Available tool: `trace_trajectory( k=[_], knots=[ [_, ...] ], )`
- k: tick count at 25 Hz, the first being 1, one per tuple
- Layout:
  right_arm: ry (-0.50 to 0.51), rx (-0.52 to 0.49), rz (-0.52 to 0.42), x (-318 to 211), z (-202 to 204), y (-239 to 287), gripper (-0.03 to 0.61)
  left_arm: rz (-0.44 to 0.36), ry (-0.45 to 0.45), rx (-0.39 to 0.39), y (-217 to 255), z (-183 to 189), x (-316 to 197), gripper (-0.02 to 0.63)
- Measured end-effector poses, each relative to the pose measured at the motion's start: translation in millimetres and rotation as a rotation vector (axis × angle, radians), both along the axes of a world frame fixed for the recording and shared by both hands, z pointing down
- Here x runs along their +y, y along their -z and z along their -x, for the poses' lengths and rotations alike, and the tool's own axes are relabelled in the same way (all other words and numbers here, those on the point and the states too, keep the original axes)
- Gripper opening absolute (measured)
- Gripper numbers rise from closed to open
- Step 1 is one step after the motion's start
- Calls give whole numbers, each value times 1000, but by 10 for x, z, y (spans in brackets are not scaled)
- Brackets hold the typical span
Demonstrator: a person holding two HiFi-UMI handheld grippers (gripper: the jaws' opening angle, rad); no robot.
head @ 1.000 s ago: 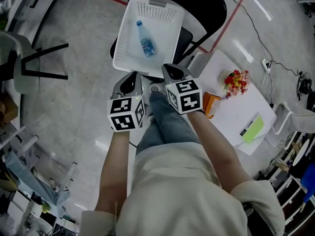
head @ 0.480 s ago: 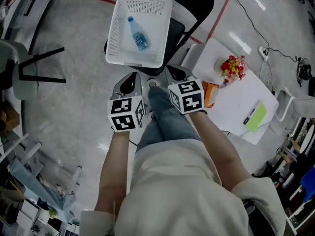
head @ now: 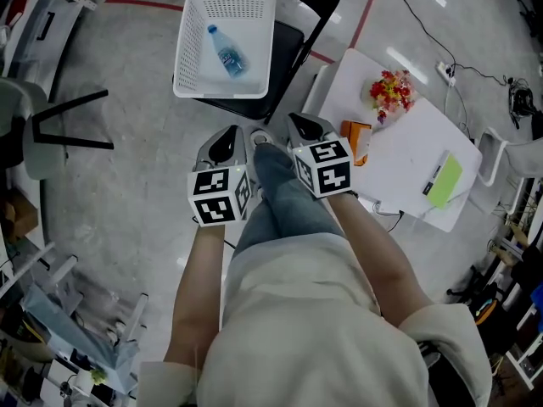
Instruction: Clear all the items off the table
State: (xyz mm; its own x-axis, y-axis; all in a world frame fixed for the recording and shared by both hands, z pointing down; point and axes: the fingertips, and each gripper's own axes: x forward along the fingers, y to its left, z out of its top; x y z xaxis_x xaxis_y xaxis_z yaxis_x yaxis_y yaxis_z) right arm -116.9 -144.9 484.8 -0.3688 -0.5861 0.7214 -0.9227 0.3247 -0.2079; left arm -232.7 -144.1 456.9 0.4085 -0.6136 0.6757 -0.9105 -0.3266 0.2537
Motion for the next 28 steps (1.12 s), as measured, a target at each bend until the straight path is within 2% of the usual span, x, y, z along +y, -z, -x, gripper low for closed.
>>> trace_trajectory(
  k=[17, 24, 28],
  knots=[
    [-51, 2, -44, 1142, -121, 226, -3, -41, -14, 18, 222, 22, 1082, 8],
    [-77, 5, -65, 1442, -255, 329, -2, -50, -48, 24, 274, -119, 1387, 8],
    [-128, 8, -63, 1585, -434, 339, -2, -46, -75, 33, 301, -247, 1527, 8]
  ],
)
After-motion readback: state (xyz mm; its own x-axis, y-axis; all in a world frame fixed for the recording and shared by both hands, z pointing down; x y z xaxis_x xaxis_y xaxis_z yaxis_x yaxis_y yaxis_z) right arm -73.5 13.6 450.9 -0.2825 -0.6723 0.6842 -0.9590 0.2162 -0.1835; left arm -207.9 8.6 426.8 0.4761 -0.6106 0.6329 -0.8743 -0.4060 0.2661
